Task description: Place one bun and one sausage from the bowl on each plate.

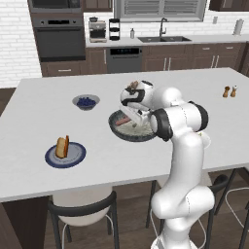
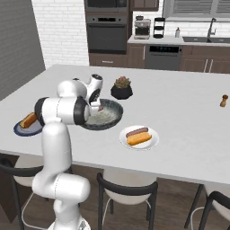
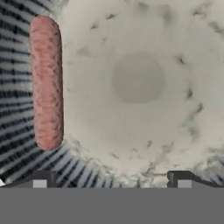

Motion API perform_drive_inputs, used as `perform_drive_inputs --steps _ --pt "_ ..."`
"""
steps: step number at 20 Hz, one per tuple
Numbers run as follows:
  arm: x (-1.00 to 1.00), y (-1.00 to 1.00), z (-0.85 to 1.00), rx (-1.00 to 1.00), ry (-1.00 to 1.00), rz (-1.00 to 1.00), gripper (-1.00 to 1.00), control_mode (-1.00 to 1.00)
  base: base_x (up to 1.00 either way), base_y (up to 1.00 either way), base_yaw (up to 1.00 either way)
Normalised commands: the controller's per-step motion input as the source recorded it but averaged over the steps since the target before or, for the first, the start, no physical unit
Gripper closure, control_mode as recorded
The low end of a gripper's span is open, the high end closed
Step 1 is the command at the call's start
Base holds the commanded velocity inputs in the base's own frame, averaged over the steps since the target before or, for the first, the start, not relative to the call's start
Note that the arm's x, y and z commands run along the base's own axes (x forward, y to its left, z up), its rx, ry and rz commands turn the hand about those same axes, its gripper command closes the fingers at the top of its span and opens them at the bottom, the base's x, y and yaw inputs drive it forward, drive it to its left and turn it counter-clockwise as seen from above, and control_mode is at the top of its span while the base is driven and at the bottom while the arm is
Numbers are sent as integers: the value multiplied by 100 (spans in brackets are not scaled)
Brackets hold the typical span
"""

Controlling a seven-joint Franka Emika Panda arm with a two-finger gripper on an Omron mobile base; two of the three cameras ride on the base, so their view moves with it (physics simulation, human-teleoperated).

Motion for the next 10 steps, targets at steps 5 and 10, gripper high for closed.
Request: perform_drive_inputs --steps 5,10 --pt "44 2 -1 7 -7 0 -100 -100 0 0 0" --pt "43 1 -14 2 -5 0 -100 -100 0 0 0"
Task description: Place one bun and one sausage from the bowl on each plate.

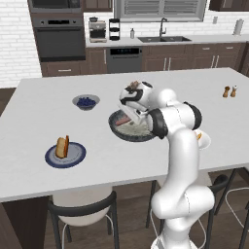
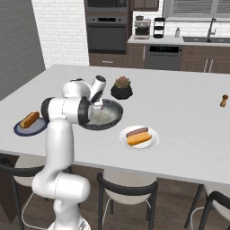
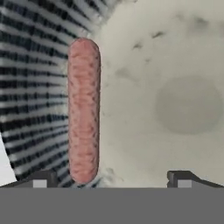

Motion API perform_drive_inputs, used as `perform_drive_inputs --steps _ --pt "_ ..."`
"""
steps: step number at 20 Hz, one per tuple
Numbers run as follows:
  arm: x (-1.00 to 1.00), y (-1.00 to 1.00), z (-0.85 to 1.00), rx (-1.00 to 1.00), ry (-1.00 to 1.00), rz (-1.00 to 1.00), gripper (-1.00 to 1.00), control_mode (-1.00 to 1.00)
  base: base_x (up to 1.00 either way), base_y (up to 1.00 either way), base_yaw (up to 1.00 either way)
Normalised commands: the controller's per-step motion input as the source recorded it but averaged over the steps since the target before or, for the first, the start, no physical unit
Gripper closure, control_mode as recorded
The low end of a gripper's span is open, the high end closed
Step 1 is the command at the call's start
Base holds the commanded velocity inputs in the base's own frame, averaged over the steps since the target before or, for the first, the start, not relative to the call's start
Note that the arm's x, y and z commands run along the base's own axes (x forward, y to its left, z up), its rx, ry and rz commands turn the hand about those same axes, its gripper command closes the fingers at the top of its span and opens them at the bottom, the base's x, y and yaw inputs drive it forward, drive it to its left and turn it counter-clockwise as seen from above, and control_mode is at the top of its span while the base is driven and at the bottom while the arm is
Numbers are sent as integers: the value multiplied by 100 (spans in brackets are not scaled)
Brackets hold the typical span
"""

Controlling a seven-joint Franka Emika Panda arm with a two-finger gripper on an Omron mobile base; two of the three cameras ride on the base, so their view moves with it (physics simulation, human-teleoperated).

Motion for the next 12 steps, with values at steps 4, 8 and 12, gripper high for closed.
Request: perform_drive_inputs --steps 4,8,12 --pt "45 5 -27 0 0 0 -100 -100 0 0 0" --pt "35 7 -18 0 -1 0 -100 -100 0 0 0" --pt "18 9 -18 0 0 0 -100 -100 0 0 0"
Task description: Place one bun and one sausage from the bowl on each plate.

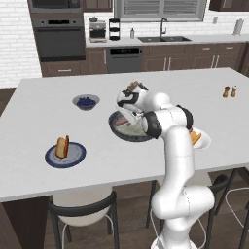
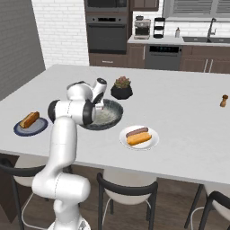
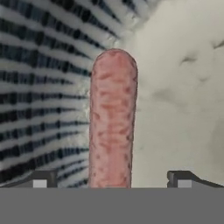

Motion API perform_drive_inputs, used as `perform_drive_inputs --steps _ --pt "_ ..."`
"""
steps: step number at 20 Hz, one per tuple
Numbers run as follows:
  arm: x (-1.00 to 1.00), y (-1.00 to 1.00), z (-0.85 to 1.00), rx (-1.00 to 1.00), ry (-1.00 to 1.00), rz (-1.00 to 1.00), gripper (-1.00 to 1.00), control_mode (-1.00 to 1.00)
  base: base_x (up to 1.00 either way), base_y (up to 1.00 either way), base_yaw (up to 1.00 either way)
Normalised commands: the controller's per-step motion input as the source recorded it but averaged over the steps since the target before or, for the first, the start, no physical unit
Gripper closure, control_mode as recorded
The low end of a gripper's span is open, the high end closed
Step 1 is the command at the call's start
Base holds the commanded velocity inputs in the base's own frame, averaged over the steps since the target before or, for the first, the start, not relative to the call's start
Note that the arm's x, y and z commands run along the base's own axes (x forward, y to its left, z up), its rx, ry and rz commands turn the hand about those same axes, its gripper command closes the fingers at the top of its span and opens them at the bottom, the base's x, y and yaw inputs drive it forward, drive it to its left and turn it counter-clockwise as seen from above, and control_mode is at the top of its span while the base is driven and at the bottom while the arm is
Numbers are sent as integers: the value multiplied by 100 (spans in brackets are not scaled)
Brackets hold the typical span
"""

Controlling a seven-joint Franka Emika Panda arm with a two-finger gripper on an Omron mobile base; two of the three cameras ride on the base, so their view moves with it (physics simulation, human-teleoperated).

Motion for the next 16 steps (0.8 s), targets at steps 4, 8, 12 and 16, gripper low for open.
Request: perform_drive_inputs --steps 4,8,12,16 --pt "0 0 -28 0 -1 0 -100 -100 0 0 0" --pt "0 1 -33 0 -2 0 -100 -100 0 0 0" --pt "-6 4 -18 0 -4 0 100 -100 0 0 0" --pt "-17 0 -13 1 -8 0 100 -100 0 0 0"
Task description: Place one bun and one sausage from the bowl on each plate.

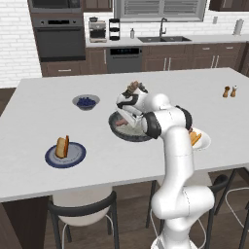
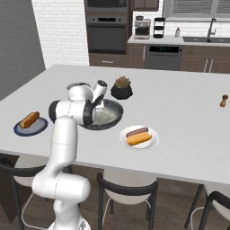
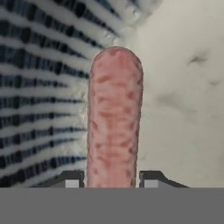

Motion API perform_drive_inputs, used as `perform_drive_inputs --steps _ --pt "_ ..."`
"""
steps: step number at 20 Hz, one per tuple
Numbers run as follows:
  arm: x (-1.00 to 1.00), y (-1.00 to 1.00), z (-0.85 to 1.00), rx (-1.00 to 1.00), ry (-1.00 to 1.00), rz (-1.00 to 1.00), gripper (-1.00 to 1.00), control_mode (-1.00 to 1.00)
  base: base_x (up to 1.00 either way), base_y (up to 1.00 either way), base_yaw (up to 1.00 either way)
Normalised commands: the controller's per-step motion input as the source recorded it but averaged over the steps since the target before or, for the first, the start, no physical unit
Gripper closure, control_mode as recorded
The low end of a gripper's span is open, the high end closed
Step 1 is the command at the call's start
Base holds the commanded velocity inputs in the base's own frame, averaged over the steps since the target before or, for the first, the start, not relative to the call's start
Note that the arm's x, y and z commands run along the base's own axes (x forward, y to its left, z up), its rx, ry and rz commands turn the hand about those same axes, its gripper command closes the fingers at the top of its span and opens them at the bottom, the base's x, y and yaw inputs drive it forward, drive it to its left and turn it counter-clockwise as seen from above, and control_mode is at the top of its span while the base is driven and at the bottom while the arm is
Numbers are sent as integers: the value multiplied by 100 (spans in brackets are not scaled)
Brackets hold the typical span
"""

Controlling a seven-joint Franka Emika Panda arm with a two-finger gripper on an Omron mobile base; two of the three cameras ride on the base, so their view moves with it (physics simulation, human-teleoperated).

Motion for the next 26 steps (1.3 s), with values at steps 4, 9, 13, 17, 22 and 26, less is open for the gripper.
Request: perform_drive_inputs --steps 4,9,13,17,22,26 --pt "-23 0 0 5 -8 0 100 -100 0 0 0" --pt "-71 -1 86 0 -16 0 100 -100 0 0 0" --pt "-94 9 85 0 -8 3 100 -100 0 0 0" --pt "-90 30 55 0 -2 2 100 -100 0 0 0" --pt "-70 78 23 -4 0 5 100 -100 0 0 0" --pt "-61 88 18 -6 2 9 100 -100 0 0 0"
